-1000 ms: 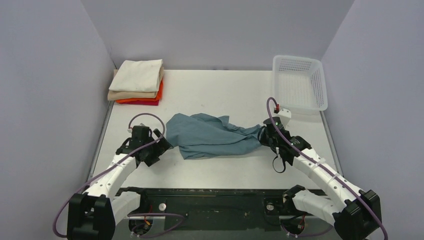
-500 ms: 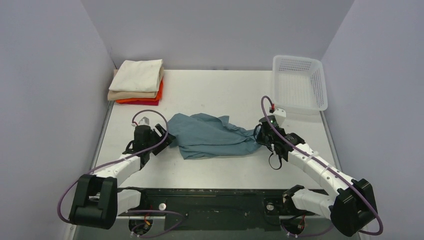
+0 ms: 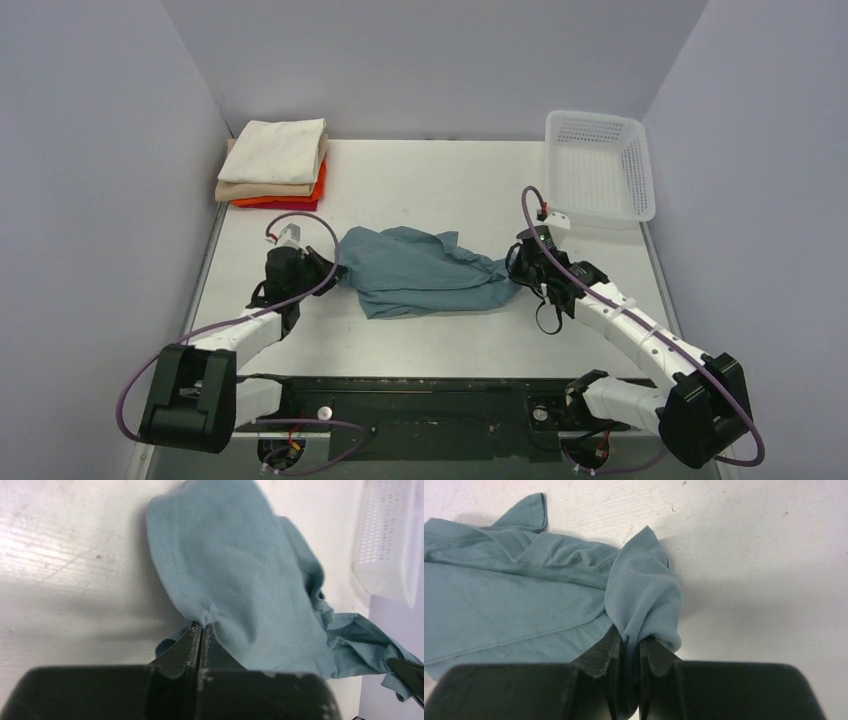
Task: Fold and stack the t-shirts
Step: Flatten out the tshirt
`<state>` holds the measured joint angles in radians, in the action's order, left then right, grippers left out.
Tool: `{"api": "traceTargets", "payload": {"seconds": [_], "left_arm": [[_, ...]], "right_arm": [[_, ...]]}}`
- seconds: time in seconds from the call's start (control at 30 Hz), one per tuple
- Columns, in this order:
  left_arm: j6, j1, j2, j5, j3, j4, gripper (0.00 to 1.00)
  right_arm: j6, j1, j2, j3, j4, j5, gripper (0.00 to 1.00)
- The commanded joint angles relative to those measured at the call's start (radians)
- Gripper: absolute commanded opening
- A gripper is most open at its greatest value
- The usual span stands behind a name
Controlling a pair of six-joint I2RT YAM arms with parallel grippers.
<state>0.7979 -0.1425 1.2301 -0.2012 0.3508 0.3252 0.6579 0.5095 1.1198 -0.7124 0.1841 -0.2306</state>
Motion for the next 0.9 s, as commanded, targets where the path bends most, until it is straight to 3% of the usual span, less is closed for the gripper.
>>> {"api": "traceTargets", "payload": {"seconds": [0.0,0.2,0.3,0.47,0.67,0.87], "left_arm": [[-0.024,-0.001,-0.176,-0.004,0.024,0.013,0.00],[-0.019,-0.013,-0.440,0.047,0.104,-0.172,0.00],[-0.013,-0.030,-0.507,0.051,0.217,-0.229,0.00],[-0.052,-0.044,-0.506,0.072,0.511,-0.294,0.00],[-0.135,-0.043,-0.471,0.166,0.906,-0.469,0.00],[-0.148,-0.044,-0.401,0.101,1.244,-0.543,0.00]], "right_arm": [[-0.012,-0.003,-0.031,-0.068,0.019,-0.019,0.00],[-0.062,-0.001,-0.103,-0.151,0.055,-0.008,0.00],[-0.096,0.002,-0.148,-0.249,0.075,0.008,0.00],[-0.142,0.007,-0.199,-0.484,0.116,0.035,0.00],[-0.157,0.011,-0.208,-0.840,0.204,0.184,0.00],[-0.117,0.012,-0.157,-1.176,0.261,0.396,0.00]]}}
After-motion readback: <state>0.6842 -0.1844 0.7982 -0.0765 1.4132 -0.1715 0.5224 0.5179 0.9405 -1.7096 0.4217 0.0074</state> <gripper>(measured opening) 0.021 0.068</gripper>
